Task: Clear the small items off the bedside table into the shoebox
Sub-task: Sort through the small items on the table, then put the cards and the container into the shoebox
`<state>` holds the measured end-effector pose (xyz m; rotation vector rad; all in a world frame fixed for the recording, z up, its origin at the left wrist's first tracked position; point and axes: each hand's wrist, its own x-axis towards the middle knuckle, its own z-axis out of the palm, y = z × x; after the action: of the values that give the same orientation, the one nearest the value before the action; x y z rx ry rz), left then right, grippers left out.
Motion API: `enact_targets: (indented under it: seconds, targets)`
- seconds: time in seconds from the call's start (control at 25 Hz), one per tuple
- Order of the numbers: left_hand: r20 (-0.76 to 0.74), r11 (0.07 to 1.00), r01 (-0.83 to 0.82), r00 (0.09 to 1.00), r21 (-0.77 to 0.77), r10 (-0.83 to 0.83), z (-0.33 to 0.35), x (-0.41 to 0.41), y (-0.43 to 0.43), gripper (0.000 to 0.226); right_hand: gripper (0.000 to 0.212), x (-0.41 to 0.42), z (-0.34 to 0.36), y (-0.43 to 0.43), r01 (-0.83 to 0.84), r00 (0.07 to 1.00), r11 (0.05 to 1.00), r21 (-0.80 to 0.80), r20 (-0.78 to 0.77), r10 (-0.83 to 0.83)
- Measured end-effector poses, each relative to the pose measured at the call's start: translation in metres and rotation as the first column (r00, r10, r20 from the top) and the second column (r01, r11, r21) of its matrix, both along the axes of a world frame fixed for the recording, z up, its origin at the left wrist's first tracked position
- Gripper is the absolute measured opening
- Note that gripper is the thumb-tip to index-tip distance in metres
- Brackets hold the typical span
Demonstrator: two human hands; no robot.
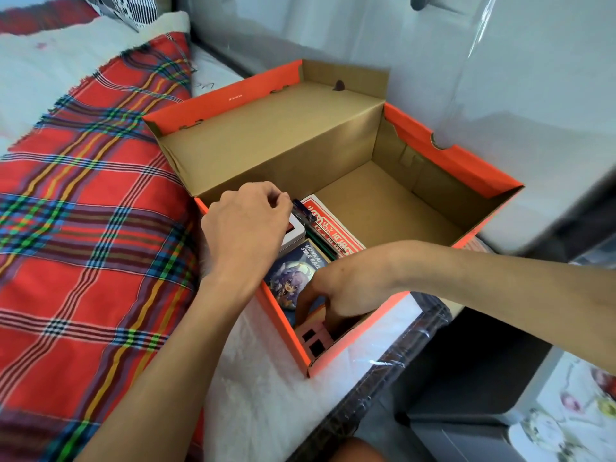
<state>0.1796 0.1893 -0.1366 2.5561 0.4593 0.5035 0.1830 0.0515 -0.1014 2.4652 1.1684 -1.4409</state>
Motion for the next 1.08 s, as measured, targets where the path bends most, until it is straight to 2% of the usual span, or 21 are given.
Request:
enact_targets:
  seconds: [0.12, 0.2, 0.24, 0.28, 0.36, 0.44, 0.6, 0.68, 0.76, 0.84, 0.92, 1.0, 1.08]
  targets:
    - [-0.077, 0.998, 0.061, 0.995, 0.007, -0.061, 0.008, -0.002, -0.001, 0.025, 0.042, -0.003, 0.015, -0.010, 0.038, 0.988, 0.999, 0.028, 0.148, -0.041]
    - [-0.136, 0.991, 0.129, 0.982, -0.040, -0.133, 0.017, -0.006, -0.005, 0.024, 0.036, -0.009, 0.032, -0.028, 0.119, 0.947, 0.984, 0.131, 0.281, -0.152]
    - [-0.145, 0.983, 0.168, 0.973, -0.076, -0.178, 0.024, -0.010, -0.011, 0.023, 0.032, -0.015, 0.043, -0.041, 0.171, 0.912, 0.958, 0.232, 0.330, -0.243]
    - [-0.140, 0.970, 0.219, 0.962, -0.107, -0.233, 0.032, -0.016, -0.021, 0.021, 0.028, -0.023, 0.054, -0.058, 0.234, 0.869, 0.905, 0.356, 0.340, -0.358]
    - [-0.104, 0.924, 0.348, 0.925, -0.156, -0.366, 0.049, -0.030, -0.047, 0.016, 0.021, -0.048, 0.073, -0.100, 0.347, 0.775, 0.732, 0.586, 0.260, -0.575]
    - [-0.061, 0.853, 0.486, 0.861, -0.189, -0.504, 0.064, -0.049, -0.084, 0.013, 0.019, -0.084, 0.084, -0.149, 0.427, 0.670, 0.566, 0.705, 0.174, -0.722]
    - [0.028, 0.670, 0.712, 0.690, -0.210, -0.724, 0.066, -0.088, -0.170, 0.011, 0.015, -0.163, 0.071, -0.245, 0.592, 0.402, 0.269, 0.760, 0.011, -0.916]
    - [0.018, 0.571, 0.790, 0.589, -0.221, -0.808, 0.052, -0.110, -0.217, 0.009, 0.013, -0.205, 0.049, -0.291, 0.650, 0.235, 0.163, 0.743, 0.008, -0.972]
    - [-0.051, 0.473, 0.851, 0.474, -0.229, -0.879, 0.028, -0.131, -0.264, 0.012, 0.011, -0.245, 0.016, -0.332, 0.682, 0.064, 0.074, 0.728, 0.042, -0.997]
    - [-0.182, 0.431, 0.892, 0.405, -0.134, -0.896, -0.004, -0.140, -0.288, 0.022, 0.011, -0.267, -0.022, -0.352, 0.712, -0.018, 0.051, 0.700, 0.091, -0.996]
    - [-0.360, 0.358, 0.932, 0.353, 0.054, -0.864, -0.040, -0.145, -0.308, 0.038, 0.005, -0.278, -0.060, -0.362, 0.746, -0.041, 0.062, 0.663, 0.139, -0.989]
    - [-0.476, 0.292, 0.938, 0.346, 0.186, -0.809, -0.069, -0.145, -0.315, 0.053, 0.014, -0.277, -0.091, -0.358, 0.742, -0.008, 0.146, 0.655, 0.225, -0.974]
    - [-0.489, 0.283, 0.921, 0.384, 0.268, -0.783, -0.087, -0.140, -0.318, 0.058, 0.034, -0.269, -0.111, -0.351, 0.731, 0.039, 0.252, 0.634, 0.331, -0.943]
